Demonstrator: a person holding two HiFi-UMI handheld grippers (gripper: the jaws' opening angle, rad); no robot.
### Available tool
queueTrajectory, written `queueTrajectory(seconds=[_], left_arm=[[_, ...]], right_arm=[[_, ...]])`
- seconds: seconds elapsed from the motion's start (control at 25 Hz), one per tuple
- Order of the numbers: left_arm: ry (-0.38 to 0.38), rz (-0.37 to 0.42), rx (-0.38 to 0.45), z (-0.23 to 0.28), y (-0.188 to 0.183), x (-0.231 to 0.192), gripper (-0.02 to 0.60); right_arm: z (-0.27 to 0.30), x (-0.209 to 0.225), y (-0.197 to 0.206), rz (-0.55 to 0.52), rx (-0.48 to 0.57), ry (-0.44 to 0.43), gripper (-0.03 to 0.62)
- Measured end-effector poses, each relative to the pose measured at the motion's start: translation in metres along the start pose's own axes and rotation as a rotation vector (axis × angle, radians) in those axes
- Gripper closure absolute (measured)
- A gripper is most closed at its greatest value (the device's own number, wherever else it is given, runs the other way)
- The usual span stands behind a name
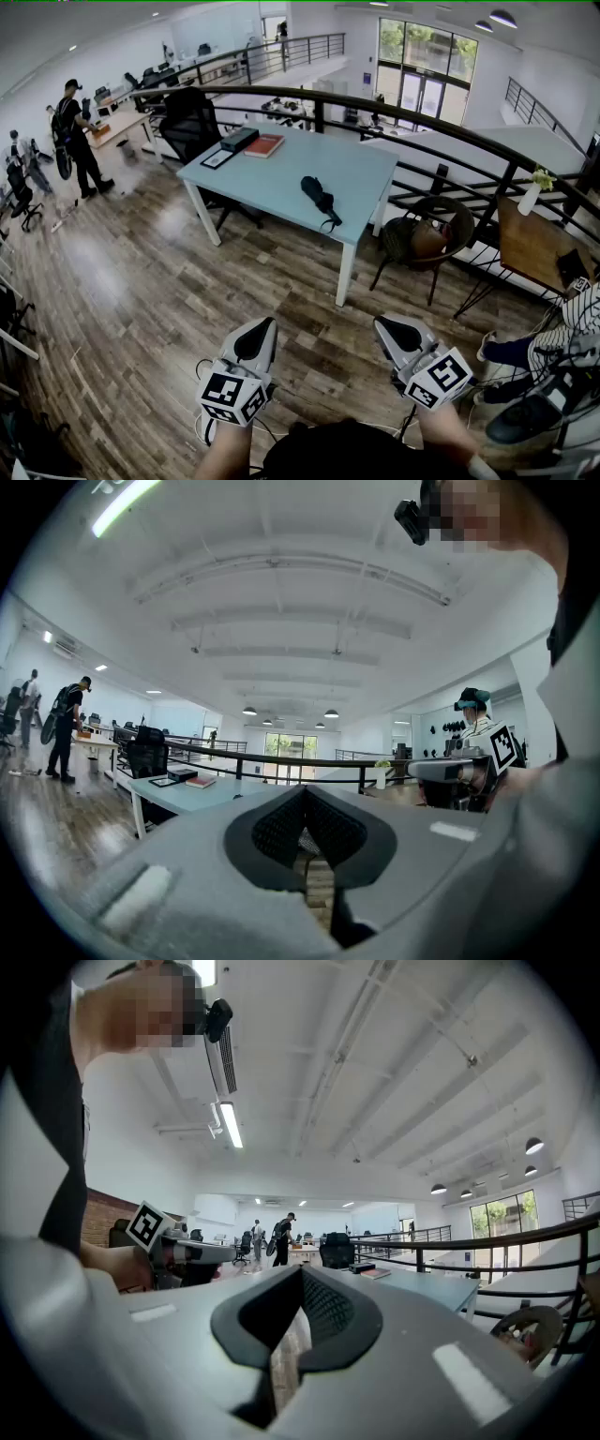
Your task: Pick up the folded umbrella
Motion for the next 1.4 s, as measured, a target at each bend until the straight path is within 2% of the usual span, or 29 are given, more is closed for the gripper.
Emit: queueTrajectory(seconds=[0.44,0.8,1.04,1.4], left_arm=[[-0.014,-0.020,-0.013,-0.038,0.009,-0.034,0.578],[0.001,-0.029,-0.040,-0.067,0.027,-0.056,0.578],[0.008,-0.040,-0.053,-0.061,0.038,-0.072,0.578],[-0.050,-0.082,-0.080,-0.041,0.049,-0.119,0.578]], right_arm=[[0.029,-0.040,0.009,-0.006,-0.025,-0.030,0.595],[0.034,-0.074,0.026,0.052,-0.042,0.005,0.594],[0.052,-0.074,0.037,0.091,-0.060,-0.017,0.594],[0.121,-0.055,0.058,0.146,-0.097,-0.094,0.594]])
Point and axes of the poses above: the fingertips, and each gripper's own axes: z forward along the fingers, x to its right, y out of its underside, the point moved 6 cm from there along -z, backward along the fingers, and after that the axes turned 4 degrees about y, right-handed, at the moved point
